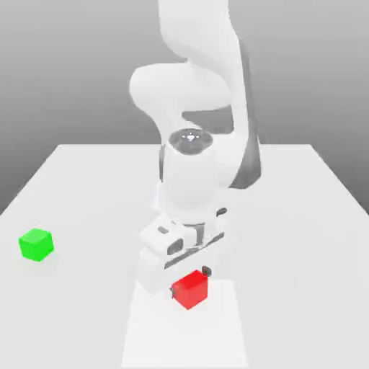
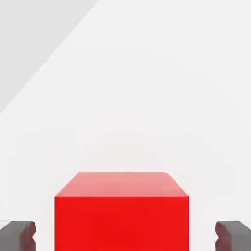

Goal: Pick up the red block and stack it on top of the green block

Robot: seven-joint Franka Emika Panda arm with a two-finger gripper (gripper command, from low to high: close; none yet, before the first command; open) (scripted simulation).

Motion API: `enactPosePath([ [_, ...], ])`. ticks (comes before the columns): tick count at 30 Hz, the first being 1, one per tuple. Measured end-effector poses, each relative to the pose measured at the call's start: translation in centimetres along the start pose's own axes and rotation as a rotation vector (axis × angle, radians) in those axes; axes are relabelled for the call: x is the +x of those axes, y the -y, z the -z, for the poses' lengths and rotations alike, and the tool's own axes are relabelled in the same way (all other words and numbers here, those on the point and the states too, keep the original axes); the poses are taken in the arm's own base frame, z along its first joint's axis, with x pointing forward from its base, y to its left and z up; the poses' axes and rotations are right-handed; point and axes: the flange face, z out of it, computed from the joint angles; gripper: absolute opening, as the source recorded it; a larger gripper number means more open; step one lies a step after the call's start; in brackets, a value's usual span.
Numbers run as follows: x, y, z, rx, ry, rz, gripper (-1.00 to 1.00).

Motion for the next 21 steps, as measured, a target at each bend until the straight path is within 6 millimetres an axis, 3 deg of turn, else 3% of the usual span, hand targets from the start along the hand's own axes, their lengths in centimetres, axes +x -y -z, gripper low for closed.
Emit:
enactPosePath([
  [5,0.0,0.0,0.0,0.000,0.001,0.000,-1.00],
  [12,0.0,-0.1,5.4,0.001,0.001,-0.002,-1.00],
  [15,0.6,-4.6,6.7,0.000,-0.001,-0.066,-1.00],
  [21,-0.4,-16.8,8.2,-0.001,-0.006,-0.207,-1.00],
])
